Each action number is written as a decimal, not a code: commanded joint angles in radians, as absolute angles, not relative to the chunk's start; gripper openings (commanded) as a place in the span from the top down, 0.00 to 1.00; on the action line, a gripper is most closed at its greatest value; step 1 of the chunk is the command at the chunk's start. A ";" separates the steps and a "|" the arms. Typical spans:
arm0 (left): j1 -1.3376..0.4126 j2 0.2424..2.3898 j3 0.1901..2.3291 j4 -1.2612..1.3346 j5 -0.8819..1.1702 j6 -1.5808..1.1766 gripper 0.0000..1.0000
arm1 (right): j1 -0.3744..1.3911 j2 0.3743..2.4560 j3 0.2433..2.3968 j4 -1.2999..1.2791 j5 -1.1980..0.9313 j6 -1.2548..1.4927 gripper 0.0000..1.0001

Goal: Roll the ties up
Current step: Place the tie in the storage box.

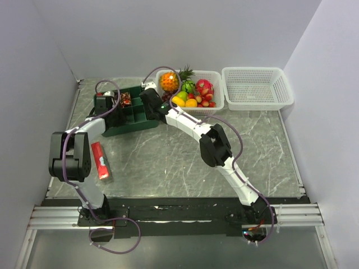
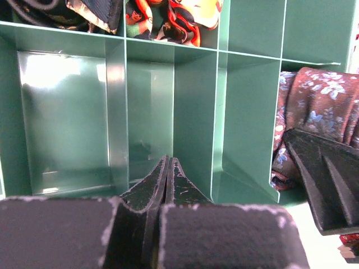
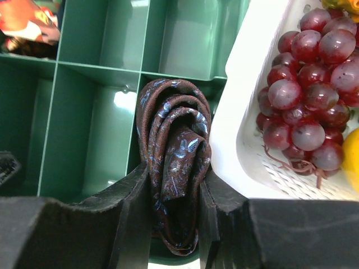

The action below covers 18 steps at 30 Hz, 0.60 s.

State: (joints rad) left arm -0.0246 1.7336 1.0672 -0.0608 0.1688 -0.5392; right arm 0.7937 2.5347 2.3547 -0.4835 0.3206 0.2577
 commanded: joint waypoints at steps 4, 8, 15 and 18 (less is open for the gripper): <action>-0.051 1.663 1.069 -0.049 0.192 -0.563 0.91 | 0.799 2.551 2.413 -0.600 0.396 0.167 1.00; -0.054 1.626 1.086 -0.034 0.215 -0.569 0.86 | 0.802 2.553 2.401 -0.603 0.396 0.169 1.00; -0.055 1.562 1.068 0.040 0.264 -0.595 0.76 | 0.807 2.537 2.370 -0.600 0.379 0.141 0.93; -0.055 1.534 1.051 0.087 0.296 -0.618 0.70 | 0.808 2.516 2.333 -0.585 0.358 0.143 0.62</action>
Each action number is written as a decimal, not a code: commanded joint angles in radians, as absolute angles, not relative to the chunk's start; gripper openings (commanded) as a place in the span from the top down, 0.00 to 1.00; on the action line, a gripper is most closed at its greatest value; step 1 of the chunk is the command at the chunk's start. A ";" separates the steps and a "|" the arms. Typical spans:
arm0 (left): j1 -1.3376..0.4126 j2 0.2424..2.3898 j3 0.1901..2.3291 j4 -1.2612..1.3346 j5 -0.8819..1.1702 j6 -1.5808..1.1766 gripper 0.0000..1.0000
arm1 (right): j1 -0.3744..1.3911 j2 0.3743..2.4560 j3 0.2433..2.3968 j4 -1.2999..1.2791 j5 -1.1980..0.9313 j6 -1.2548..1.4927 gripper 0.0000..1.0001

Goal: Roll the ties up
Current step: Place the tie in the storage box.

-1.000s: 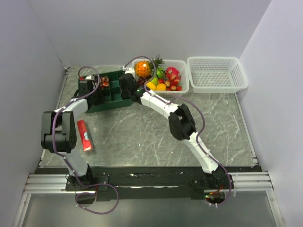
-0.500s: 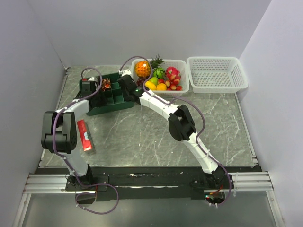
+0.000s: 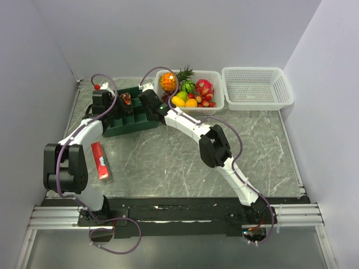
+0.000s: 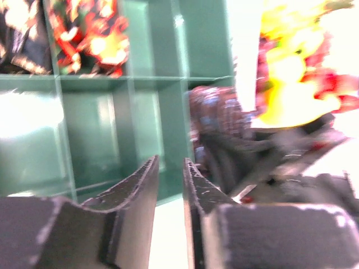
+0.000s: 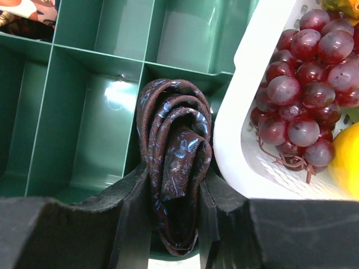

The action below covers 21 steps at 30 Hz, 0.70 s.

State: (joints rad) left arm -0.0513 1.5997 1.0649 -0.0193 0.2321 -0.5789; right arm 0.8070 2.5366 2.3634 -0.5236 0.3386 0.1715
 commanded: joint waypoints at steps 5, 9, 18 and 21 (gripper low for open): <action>-0.055 1.532 1.049 0.123 0.330 -0.641 0.68 | 0.807 2.471 2.273 -0.558 0.322 0.160 0.27; -0.055 1.554 1.057 0.146 0.347 -0.650 0.68 | 0.808 2.416 2.234 -0.531 0.304 0.161 0.19; -0.055 1.631 1.074 0.216 0.396 -0.684 0.68 | 0.804 2.292 2.159 -0.469 0.256 0.156 0.08; -0.055 1.686 1.106 0.244 0.434 -0.696 0.68 | 0.804 2.237 2.106 -0.425 0.226 0.160 0.05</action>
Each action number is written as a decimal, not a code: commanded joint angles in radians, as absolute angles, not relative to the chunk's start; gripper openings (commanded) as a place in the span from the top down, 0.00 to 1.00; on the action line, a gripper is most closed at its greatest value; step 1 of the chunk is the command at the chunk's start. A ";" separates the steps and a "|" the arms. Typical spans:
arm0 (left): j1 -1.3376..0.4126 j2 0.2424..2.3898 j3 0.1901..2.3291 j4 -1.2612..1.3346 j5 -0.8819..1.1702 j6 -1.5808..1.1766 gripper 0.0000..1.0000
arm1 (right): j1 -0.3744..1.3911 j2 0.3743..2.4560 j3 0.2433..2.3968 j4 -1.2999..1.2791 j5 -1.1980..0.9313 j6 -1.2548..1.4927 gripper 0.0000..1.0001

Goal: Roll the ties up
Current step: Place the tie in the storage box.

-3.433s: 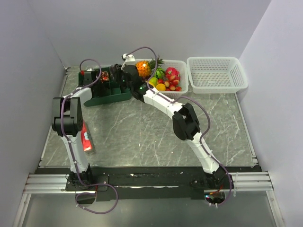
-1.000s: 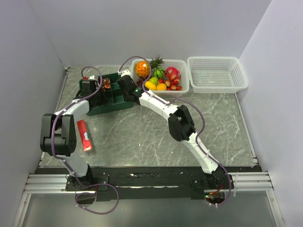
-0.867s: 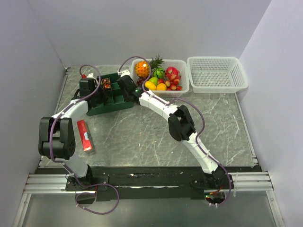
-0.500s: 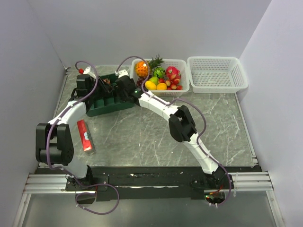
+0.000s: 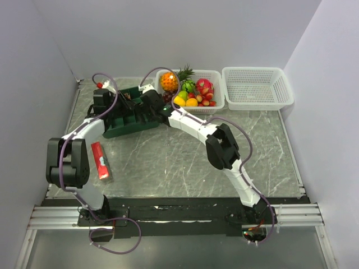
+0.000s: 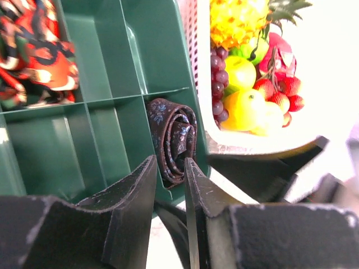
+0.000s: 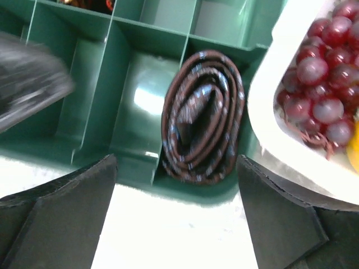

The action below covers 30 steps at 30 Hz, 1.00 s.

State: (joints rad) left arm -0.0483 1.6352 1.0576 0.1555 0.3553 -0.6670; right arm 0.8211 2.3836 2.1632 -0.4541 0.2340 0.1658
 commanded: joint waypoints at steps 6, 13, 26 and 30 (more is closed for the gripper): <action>-0.057 1.782 1.150 0.372 0.574 -0.738 0.80 | 0.781 2.070 1.953 -0.335 0.178 0.193 0.02; -0.110 1.870 1.196 0.408 0.647 -0.733 0.99 | 0.726 1.888 1.767 -0.250 0.173 0.232 0.01; -0.153 1.991 1.198 0.485 0.601 -0.767 0.99 | 0.649 1.778 1.552 -0.241 0.149 0.273 0.01; -0.153 1.994 1.181 0.531 0.634 -0.770 0.99 | 0.643 1.770 1.545 -0.250 0.150 0.270 0.01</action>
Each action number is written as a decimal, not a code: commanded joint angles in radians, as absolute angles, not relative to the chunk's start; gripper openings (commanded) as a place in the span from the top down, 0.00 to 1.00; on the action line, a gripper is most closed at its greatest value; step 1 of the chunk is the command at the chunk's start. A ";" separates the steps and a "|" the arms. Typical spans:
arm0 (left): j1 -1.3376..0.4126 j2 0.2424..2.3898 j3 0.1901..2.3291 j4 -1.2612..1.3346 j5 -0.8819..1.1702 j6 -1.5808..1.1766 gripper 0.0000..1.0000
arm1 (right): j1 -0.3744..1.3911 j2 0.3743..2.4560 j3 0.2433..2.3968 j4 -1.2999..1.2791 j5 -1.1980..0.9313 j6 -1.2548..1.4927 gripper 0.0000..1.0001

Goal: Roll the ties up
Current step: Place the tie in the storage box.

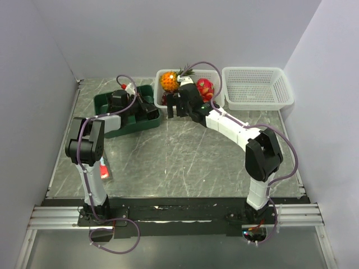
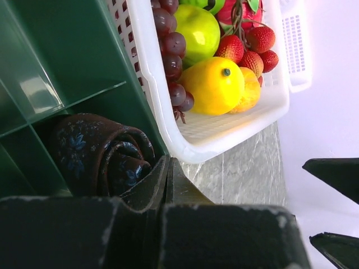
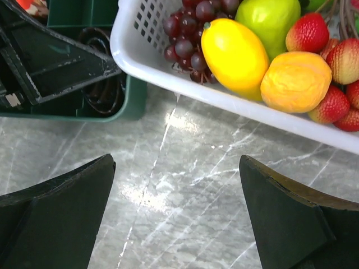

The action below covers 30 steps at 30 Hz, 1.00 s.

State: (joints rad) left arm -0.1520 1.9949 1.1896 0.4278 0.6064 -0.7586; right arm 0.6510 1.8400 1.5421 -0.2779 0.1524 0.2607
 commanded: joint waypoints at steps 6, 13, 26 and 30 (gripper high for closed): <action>-0.152 1.890 1.140 0.457 0.530 -0.703 0.99 | 0.641 1.770 1.545 -0.259 0.149 0.259 0.01; -0.150 1.861 1.131 0.423 0.468 -0.658 0.99 | 0.640 1.776 1.537 -0.264 0.137 0.265 0.01; -0.155 1.951 1.226 0.313 0.368 -0.637 0.99 | 0.629 1.781 1.535 -0.284 0.133 0.262 0.01; -0.158 2.006 1.272 0.295 0.347 -0.627 0.99 | 0.629 1.786 1.536 -0.290 0.126 0.261 0.01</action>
